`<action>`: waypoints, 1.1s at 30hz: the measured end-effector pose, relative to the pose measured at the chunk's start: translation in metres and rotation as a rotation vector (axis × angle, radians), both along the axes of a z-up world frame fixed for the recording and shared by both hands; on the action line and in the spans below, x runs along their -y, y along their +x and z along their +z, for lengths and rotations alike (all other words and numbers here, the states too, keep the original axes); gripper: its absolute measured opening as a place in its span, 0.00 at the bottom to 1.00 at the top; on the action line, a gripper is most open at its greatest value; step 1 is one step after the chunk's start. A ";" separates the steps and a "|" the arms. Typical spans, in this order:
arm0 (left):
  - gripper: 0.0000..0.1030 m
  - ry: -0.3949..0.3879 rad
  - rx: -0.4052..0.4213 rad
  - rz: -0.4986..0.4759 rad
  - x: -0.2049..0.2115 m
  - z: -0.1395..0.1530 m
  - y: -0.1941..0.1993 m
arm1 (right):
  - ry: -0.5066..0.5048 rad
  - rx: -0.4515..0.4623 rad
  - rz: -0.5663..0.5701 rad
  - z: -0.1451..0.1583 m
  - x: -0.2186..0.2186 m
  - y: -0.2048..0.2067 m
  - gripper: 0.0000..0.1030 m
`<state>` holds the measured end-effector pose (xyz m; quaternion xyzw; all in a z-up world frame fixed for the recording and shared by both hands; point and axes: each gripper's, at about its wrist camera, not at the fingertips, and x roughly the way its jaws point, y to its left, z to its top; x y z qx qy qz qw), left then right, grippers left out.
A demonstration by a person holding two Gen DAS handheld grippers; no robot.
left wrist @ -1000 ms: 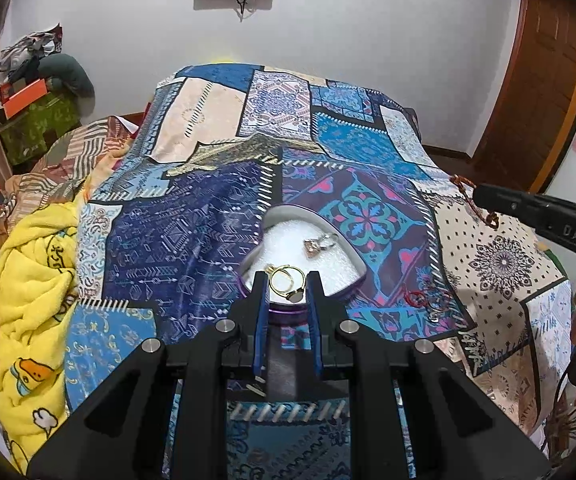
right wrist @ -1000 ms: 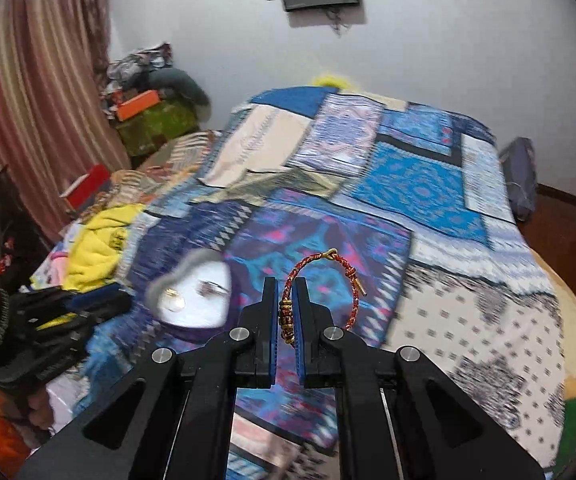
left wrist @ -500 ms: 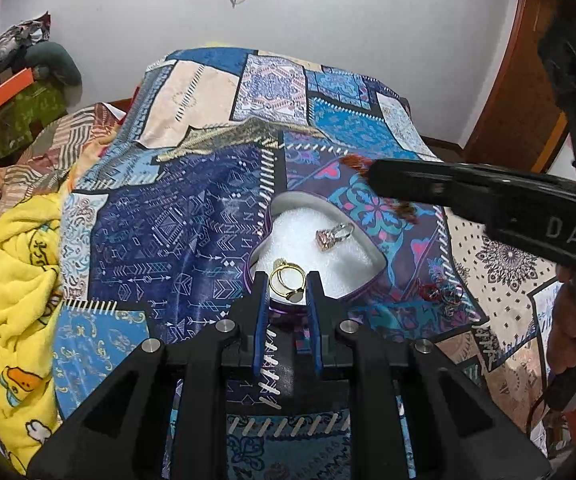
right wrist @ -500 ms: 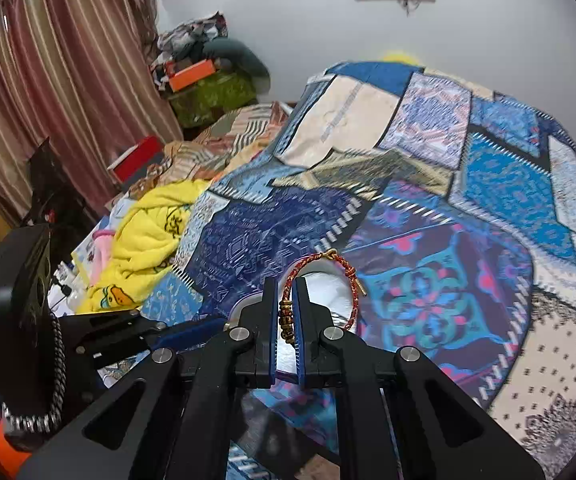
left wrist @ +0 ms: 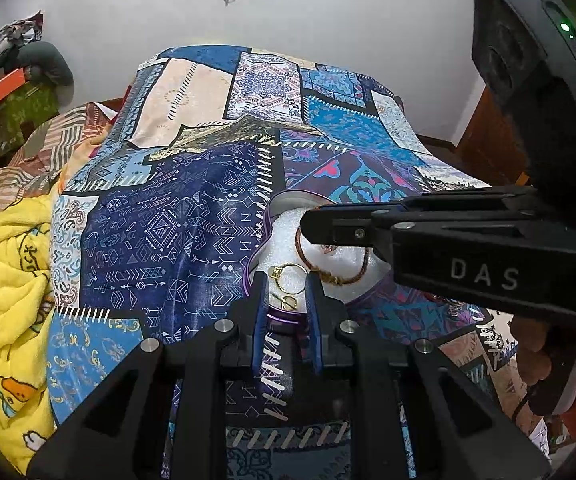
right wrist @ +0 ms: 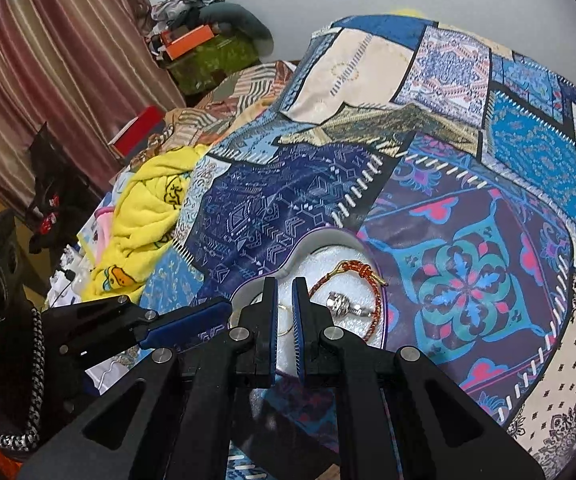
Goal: Organize jewelry
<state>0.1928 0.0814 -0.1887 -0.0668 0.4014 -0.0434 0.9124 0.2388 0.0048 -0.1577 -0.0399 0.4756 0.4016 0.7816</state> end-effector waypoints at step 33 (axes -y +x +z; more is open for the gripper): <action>0.42 0.060 0.068 -0.008 0.044 0.058 -0.033 | -0.046 0.260 -0.251 0.066 0.123 -0.040 0.34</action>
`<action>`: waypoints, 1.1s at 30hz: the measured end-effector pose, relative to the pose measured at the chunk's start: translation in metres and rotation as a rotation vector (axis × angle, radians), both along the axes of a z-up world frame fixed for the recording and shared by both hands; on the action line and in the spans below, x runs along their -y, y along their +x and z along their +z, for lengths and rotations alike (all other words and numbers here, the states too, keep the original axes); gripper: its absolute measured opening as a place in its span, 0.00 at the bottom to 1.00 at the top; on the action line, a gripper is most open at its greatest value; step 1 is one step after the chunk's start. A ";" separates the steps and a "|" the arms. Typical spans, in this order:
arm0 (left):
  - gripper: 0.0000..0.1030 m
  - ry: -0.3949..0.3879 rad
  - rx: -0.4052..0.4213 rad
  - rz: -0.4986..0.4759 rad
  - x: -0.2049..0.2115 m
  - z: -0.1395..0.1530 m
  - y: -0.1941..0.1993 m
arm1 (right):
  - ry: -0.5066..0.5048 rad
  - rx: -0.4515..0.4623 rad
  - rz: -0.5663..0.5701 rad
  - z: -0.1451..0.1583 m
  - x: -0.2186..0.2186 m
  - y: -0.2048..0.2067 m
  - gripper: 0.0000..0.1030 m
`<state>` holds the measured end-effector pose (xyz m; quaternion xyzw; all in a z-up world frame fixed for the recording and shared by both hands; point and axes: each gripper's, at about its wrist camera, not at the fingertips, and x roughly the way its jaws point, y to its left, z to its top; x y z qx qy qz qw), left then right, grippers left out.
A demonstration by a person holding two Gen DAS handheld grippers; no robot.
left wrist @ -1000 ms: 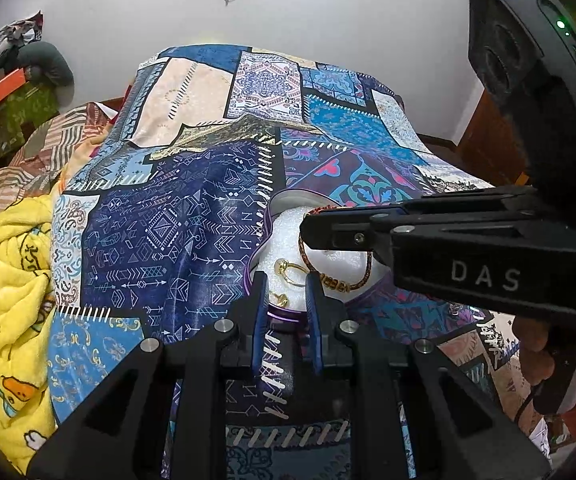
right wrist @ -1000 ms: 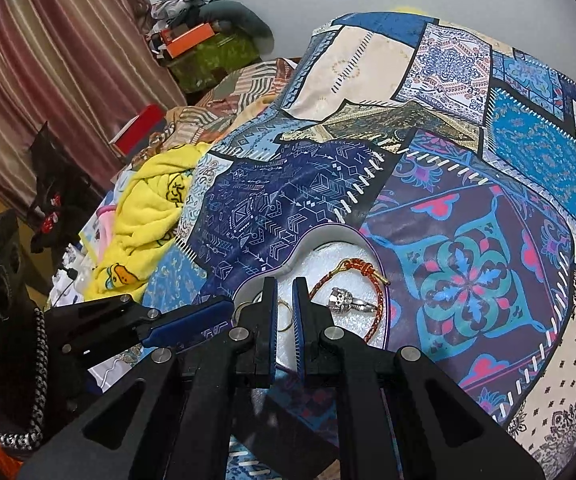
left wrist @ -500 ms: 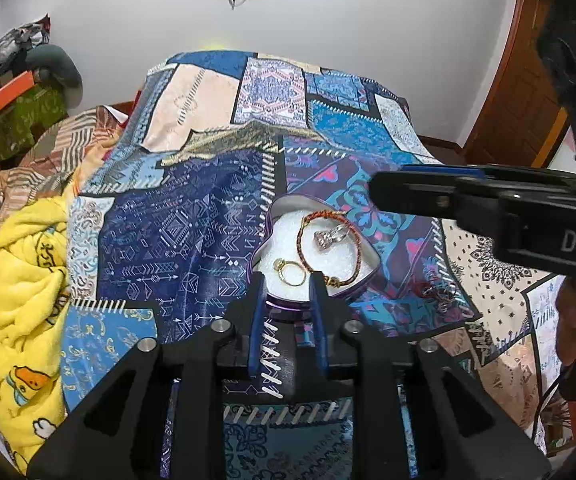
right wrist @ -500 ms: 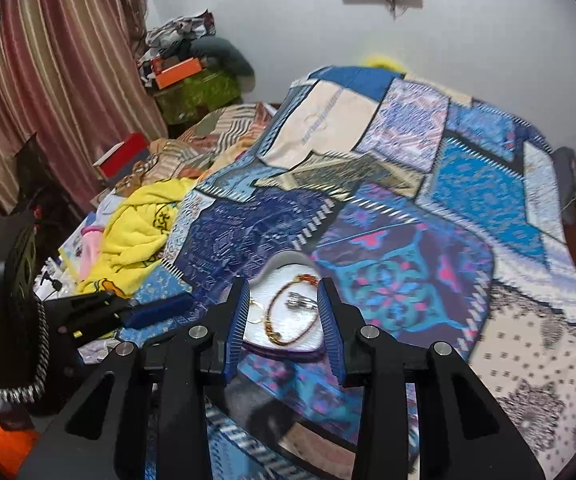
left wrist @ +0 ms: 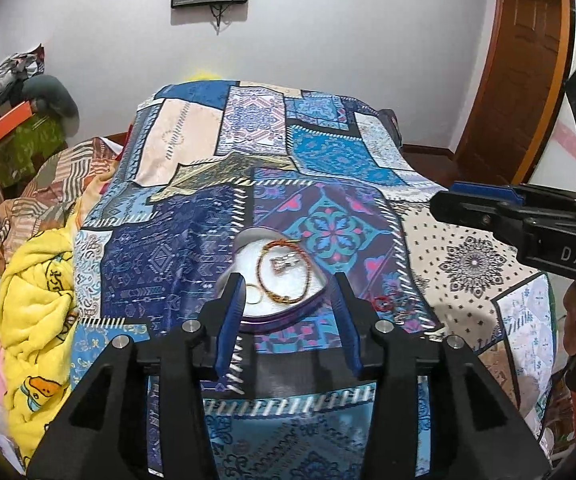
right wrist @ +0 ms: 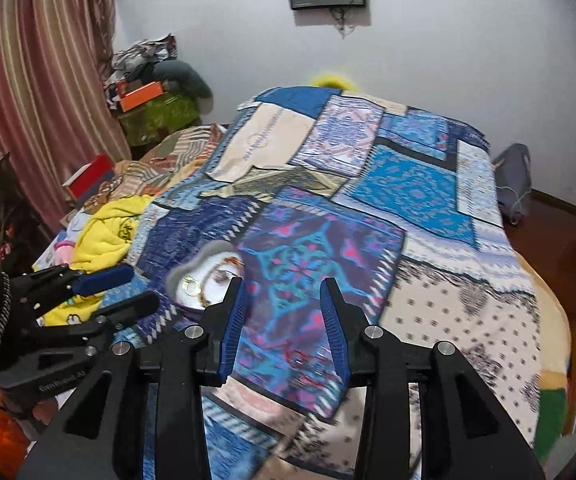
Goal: Organize jewelry
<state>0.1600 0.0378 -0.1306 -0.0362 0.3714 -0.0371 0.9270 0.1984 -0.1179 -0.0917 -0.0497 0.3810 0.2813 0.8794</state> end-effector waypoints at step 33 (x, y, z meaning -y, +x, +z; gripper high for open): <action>0.21 -0.011 -0.243 -0.244 0.108 -0.102 0.050 | -0.059 -0.226 -0.080 -0.091 0.073 0.008 0.34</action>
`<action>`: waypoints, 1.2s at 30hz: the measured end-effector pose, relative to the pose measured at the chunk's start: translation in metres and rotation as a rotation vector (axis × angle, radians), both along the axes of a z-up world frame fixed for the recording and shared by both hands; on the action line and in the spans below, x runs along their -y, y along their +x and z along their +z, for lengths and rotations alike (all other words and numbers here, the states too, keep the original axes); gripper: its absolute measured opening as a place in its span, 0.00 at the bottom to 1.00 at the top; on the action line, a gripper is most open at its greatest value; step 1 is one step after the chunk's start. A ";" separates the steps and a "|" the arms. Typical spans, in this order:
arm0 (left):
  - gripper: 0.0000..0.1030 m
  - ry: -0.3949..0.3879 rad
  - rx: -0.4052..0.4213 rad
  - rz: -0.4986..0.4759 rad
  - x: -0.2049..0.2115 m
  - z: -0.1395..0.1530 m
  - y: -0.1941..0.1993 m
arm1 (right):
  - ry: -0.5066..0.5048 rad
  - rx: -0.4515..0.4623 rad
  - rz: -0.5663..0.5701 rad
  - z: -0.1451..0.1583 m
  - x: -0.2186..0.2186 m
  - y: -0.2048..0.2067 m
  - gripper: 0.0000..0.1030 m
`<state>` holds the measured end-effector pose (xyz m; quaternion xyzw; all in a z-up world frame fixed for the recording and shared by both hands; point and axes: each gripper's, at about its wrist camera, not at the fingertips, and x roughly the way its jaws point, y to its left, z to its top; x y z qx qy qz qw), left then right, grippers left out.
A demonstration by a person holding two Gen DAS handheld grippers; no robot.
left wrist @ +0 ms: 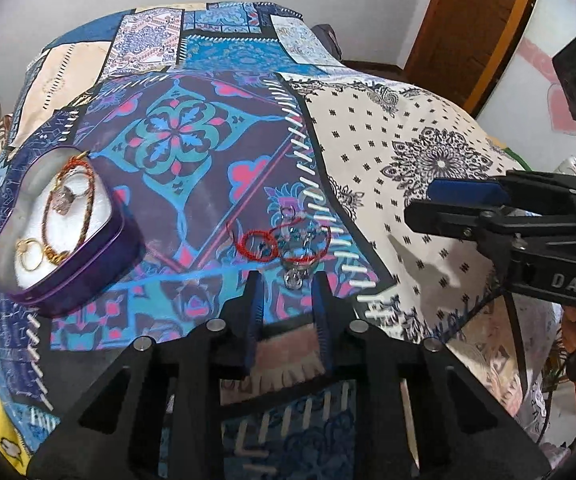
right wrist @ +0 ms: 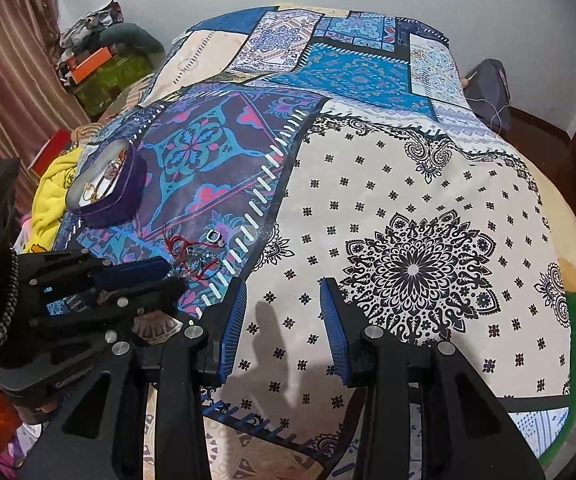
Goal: Organize jewelry
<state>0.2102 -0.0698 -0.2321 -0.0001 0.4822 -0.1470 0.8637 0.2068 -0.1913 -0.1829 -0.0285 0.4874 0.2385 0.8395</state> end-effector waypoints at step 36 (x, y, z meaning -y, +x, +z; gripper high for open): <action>0.08 -0.027 0.031 0.172 -0.093 0.017 -0.055 | 0.029 -0.036 0.273 -0.017 -0.113 -0.022 0.34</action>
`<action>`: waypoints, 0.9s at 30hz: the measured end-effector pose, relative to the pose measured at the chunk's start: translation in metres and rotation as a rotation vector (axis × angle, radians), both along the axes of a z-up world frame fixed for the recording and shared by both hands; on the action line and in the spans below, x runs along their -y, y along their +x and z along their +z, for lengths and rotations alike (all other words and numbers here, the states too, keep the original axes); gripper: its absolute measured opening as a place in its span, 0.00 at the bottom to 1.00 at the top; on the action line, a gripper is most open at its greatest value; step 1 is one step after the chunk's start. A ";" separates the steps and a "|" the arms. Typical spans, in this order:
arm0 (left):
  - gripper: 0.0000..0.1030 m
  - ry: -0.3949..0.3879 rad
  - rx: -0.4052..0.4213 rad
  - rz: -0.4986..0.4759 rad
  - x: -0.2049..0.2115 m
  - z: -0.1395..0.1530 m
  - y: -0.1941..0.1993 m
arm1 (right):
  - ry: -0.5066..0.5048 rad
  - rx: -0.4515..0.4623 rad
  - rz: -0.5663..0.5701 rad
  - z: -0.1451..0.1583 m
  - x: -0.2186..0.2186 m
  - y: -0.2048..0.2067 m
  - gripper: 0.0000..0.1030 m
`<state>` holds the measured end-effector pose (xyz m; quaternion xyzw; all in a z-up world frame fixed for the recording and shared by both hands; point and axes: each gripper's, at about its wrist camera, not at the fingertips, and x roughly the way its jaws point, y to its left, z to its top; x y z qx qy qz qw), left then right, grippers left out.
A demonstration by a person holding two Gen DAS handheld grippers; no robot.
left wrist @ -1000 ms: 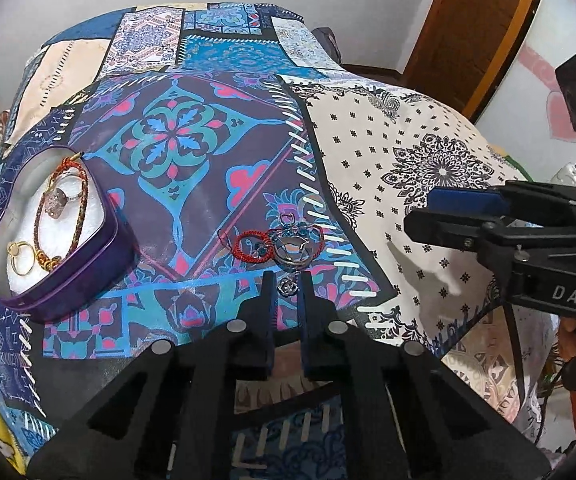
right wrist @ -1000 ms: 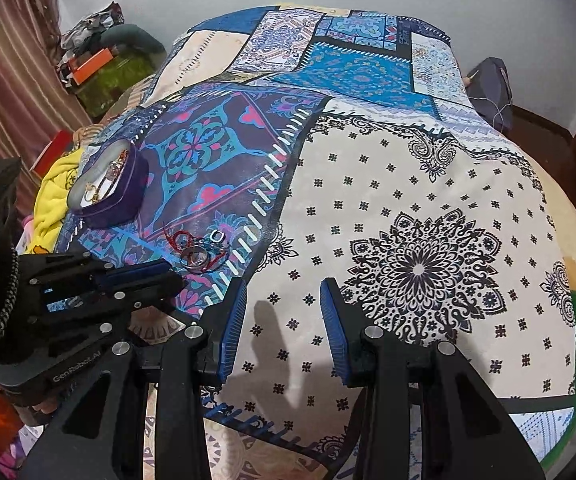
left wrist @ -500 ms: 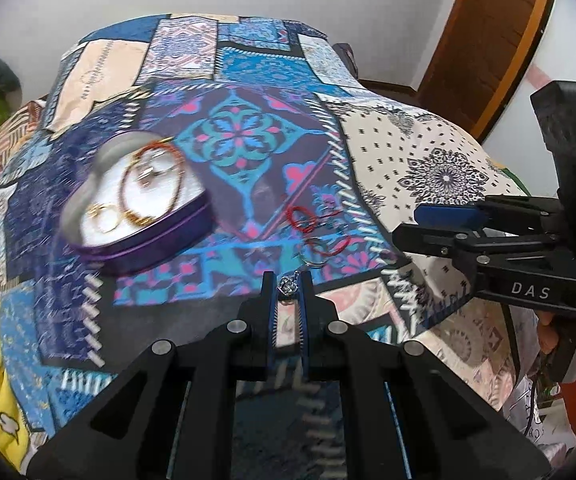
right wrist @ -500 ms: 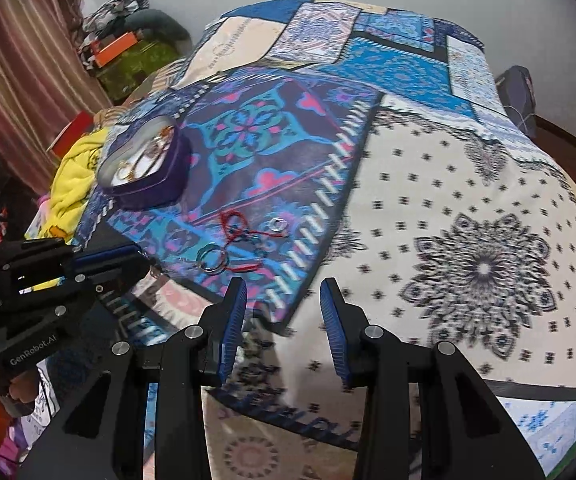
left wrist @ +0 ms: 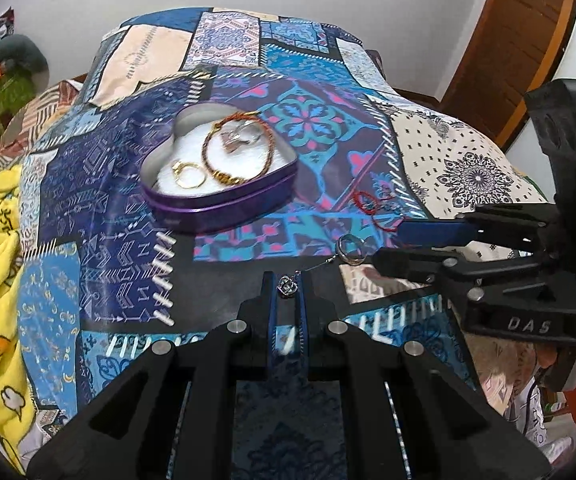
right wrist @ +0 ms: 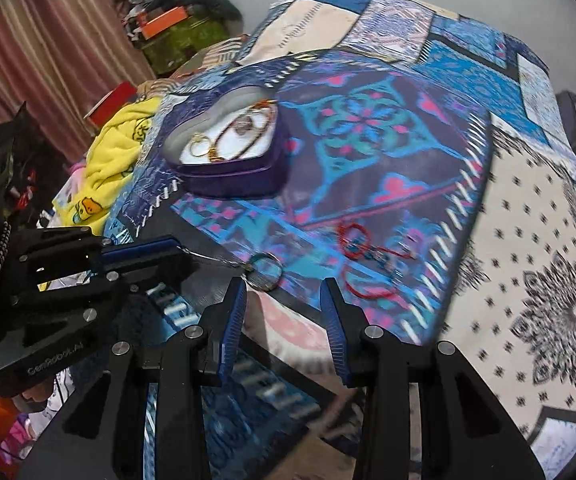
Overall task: Organize jewelry
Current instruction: 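Carry the silver charm toward the tin with the left tool while the right reaches a silver hoop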
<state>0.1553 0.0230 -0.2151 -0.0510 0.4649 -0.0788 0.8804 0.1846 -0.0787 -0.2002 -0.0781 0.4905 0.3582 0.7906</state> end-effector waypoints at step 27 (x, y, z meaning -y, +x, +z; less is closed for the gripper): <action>0.08 -0.044 0.057 0.012 -0.008 0.020 -0.001 | 0.059 0.135 -0.033 0.043 0.003 -0.007 0.19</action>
